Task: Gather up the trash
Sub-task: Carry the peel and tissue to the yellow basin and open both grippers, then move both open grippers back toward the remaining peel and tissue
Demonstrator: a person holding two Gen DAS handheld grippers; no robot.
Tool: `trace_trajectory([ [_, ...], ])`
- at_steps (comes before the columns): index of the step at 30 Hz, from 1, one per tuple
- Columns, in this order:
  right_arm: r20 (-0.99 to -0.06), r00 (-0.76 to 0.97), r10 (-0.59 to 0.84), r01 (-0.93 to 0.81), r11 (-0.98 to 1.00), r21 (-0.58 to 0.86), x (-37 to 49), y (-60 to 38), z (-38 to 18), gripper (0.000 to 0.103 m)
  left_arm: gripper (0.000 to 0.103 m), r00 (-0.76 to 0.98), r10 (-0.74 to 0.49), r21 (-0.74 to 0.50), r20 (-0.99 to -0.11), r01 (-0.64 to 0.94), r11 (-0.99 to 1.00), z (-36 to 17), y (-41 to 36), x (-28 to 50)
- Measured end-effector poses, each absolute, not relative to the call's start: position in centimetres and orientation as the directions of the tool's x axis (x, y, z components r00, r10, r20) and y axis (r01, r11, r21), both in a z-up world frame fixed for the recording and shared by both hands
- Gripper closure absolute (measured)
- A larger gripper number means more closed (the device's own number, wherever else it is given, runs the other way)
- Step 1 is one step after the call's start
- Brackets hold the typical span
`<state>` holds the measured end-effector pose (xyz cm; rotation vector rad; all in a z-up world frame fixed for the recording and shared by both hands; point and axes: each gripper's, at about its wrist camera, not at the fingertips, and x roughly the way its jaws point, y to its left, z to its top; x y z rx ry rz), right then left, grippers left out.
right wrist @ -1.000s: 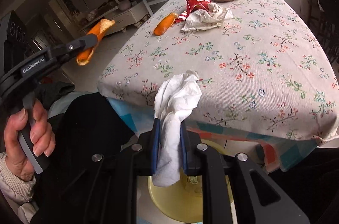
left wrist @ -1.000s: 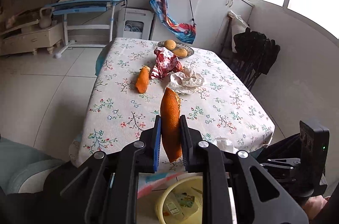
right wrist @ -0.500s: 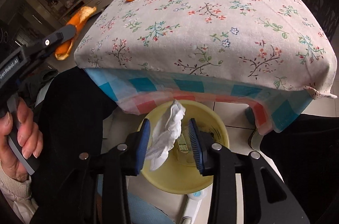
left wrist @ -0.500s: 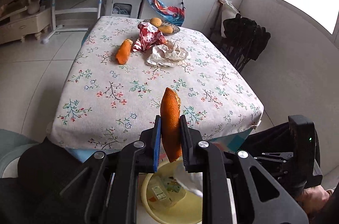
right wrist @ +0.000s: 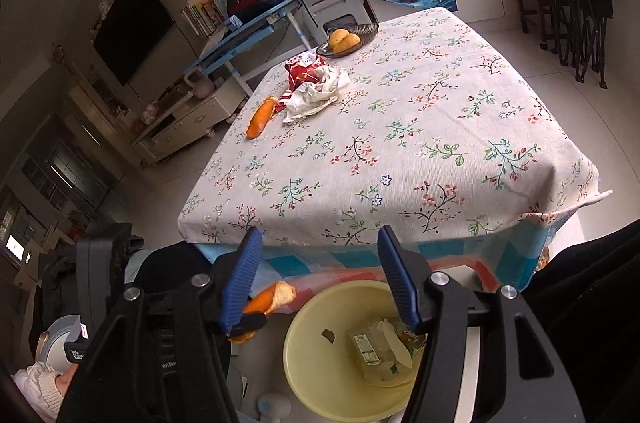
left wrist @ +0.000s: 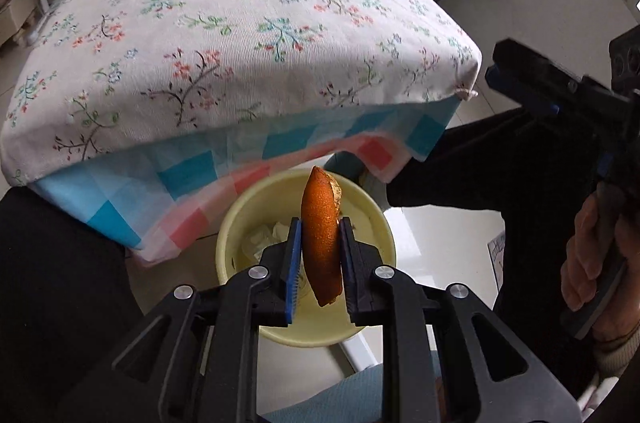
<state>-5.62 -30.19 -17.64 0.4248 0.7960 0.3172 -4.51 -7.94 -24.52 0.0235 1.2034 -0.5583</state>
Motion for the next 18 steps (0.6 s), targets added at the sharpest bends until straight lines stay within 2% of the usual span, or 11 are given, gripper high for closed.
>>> trace_trajectory([
  [1, -0.617, 0.661, 0.428, -0.116, 0.87, 0.479, -5.6, -30.2, -17.6, 0.044, 0.082, 0.244, -0.388, -0.262, -0.889, 0.424, 0.867, -24.6, -8.1, -4.7],
  [3, -0.612, 0.666, 0.427, -0.123, 0.871, 0.475, -5.8, -30.0, -17.6, 0.044, 0.067, 0.257, -0.388, -0.258, -0.885, 0.423, 0.869, -24.2, -8.0, -4.9],
  [4, -0.609, 0.669, 0.426, -0.127, 0.873, 0.472, -5.8, -30.0, -17.6, 0.043, 0.053, 0.273, -0.378, -0.246, -0.884, 0.417, 0.875, -23.9, -7.9, -5.0],
  [5, -0.608, 0.671, 0.425, -0.129, 0.874, 0.469, -6.0, -30.1, -17.6, 0.042, 0.047, 0.292, -0.369, -0.231, -0.882, 0.414, 0.88, -23.6, -7.7, -5.1],
  [10, -0.623, 0.672, 0.4, -0.122, 0.89, 0.44, -5.5, -29.7, -17.9, 0.042, 0.044, 0.38, -0.372, -0.219, -0.847, 0.388, 0.895, -22.2, -6.7, -4.5],
  [12, -0.632, 0.67, 0.389, -0.131, 0.9, 0.415, -5.3, -29.0, -17.8, 0.042, 0.038, 0.455, -0.373, -0.207, -0.809, 0.373, 0.904, -21.0, -6.0, -4.6],
  [14, -0.635, 0.673, 0.379, -0.15, 0.911, 0.384, -5.1, -28.3, -17.7, 0.042, 0.025, 0.546, -0.349, -0.178, -0.762, 0.341, 0.923, -19.3, -5.2, -4.7],
  [18, -0.637, 0.681, 0.361, -0.189, 0.927, 0.323, -5.3, -27.1, -17.5, 0.039, 0.013, 0.696, -0.299, -0.156, -0.652, 0.262, 0.952, -16.3, -3.2, -5.1],
])
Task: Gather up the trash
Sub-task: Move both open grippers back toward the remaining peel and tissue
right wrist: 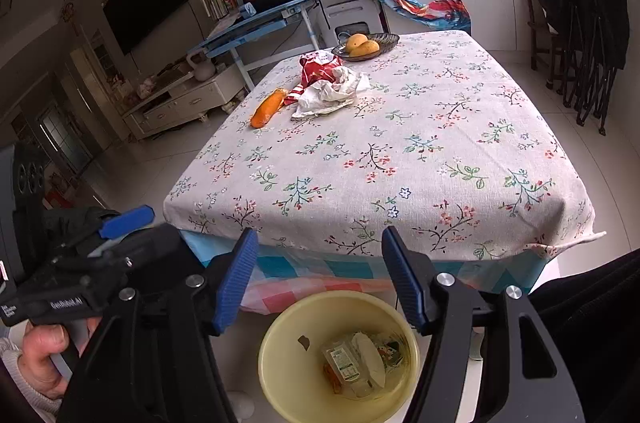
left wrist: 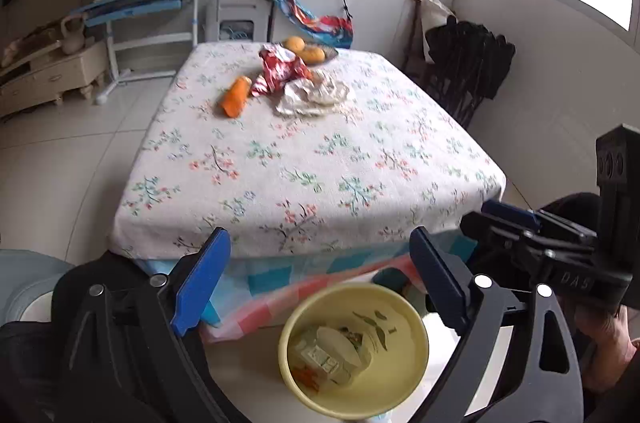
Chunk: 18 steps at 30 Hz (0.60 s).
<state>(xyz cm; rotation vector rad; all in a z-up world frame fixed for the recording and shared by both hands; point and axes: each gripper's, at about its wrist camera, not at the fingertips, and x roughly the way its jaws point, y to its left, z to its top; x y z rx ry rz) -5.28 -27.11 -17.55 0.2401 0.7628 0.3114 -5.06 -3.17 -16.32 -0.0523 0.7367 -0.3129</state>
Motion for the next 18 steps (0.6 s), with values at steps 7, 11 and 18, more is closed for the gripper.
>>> trace_trajectory([
  [7, -0.643, 0.682, 0.349, -0.193, 0.933, 0.303, -5.1, -26.7, -17.6, 0.037, 0.007, 0.796, -0.208, -0.098, -0.569, 0.185, 0.978, -14.0, -2.1, -5.1],
  [11, -0.643, 0.682, 0.349, -0.194, 0.934, 0.3, -5.1, -26.6, -17.6, 0.036, 0.007, 0.809, -0.173, -0.057, -0.562, 0.171, 0.984, -13.7, -2.1, -5.5],
  [18, -0.64, 0.685, 0.349, -0.191, 0.933, 0.305, -5.0, -26.6, -17.5, 0.035, 0.007, 0.825, -0.154, -0.052, -0.544, 0.151, 0.987, -13.1, -1.6, -5.9],
])
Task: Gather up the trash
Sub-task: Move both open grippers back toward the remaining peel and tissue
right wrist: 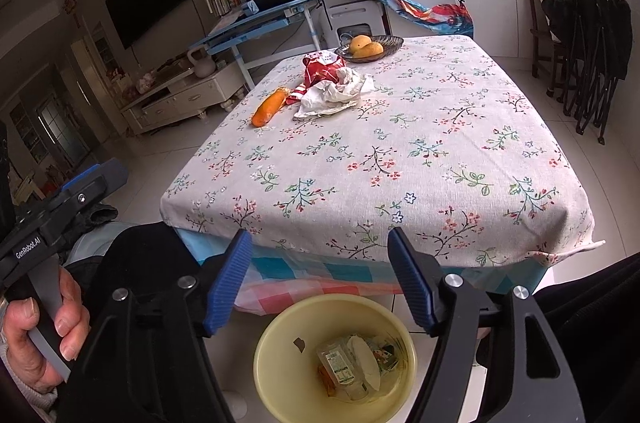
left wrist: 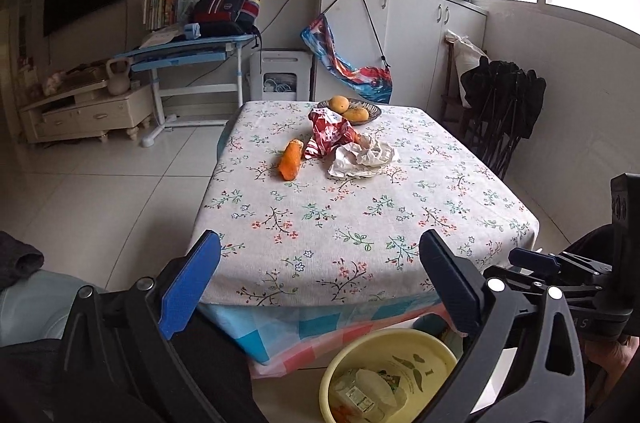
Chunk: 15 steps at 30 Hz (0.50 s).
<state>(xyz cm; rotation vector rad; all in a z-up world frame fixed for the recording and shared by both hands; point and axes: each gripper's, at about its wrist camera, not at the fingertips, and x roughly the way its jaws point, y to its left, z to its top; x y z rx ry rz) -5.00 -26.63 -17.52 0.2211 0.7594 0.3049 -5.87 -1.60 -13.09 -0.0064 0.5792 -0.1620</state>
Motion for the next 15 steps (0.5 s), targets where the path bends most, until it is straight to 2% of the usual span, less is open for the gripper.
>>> trace_trajectory([
  [15, -0.638, 0.687, 0.348, -0.192, 0.933, 0.303, -4.82, -26.45, -17.51, 0.034, 0.007, 0.825, -0.14, -0.053, -0.548, 0.133, 0.99, -13.16, -1.25, -5.8],
])
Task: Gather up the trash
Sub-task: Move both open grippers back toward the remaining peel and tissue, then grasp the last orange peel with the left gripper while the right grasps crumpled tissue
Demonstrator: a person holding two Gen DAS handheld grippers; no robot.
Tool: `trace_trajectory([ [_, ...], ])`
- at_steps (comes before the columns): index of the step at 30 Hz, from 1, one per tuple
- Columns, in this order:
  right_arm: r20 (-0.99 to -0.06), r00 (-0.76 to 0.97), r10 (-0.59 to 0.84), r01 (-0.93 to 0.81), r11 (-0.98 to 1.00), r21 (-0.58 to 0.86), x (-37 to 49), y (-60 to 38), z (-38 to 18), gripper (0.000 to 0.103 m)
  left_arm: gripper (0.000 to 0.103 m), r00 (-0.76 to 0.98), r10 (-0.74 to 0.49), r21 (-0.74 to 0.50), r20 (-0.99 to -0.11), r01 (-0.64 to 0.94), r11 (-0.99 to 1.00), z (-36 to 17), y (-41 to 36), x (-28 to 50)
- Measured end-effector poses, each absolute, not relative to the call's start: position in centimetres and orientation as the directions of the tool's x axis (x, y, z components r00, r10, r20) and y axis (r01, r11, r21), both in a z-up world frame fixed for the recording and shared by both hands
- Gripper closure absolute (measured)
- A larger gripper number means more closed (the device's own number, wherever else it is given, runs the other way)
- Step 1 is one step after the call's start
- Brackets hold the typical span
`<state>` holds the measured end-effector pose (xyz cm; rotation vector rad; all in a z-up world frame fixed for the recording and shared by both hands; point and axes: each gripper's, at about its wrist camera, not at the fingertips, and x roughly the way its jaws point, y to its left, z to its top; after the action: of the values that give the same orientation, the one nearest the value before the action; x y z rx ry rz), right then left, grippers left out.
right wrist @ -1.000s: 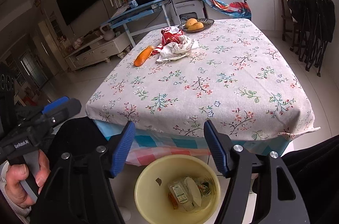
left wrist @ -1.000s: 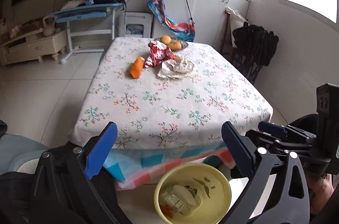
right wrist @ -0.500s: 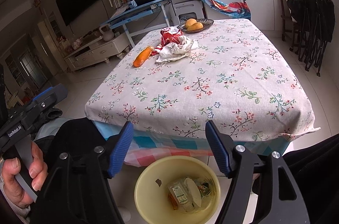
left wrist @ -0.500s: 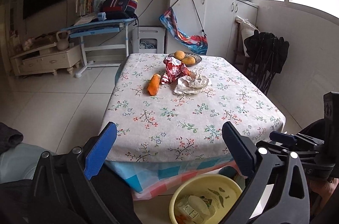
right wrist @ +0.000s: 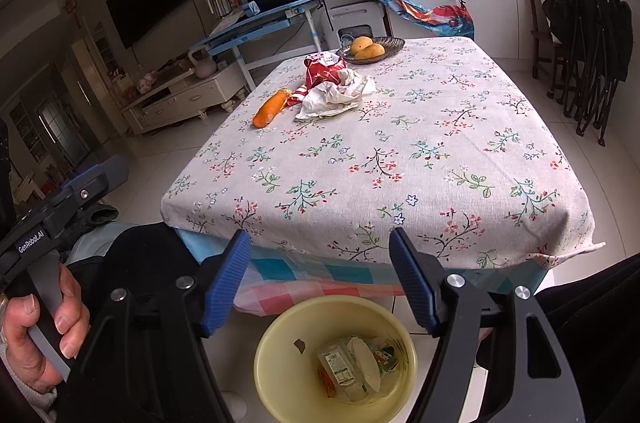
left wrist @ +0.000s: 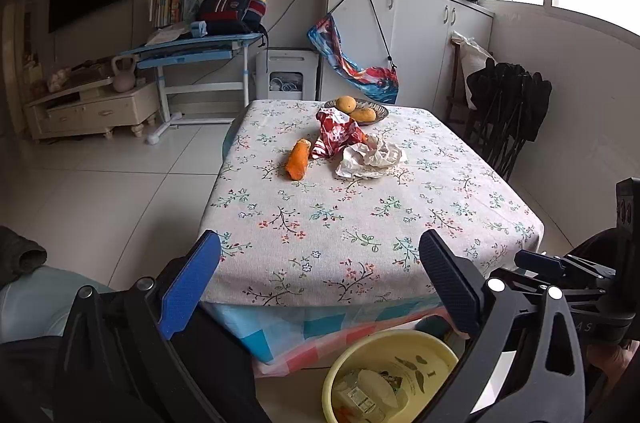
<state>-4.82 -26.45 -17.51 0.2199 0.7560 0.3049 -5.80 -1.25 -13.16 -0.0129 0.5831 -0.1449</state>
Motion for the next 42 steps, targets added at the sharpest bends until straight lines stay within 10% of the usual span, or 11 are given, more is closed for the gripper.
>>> trace_trajectory([
  [42, -0.686, 0.622, 0.378, -0.276, 0.926, 0.26, 18.1, -25.9, -17.9, 0.031, 0.007, 0.682, -0.165, -0.099, -0.713, 0.135, 0.986, -19.1, -0.3, 20.5],
])
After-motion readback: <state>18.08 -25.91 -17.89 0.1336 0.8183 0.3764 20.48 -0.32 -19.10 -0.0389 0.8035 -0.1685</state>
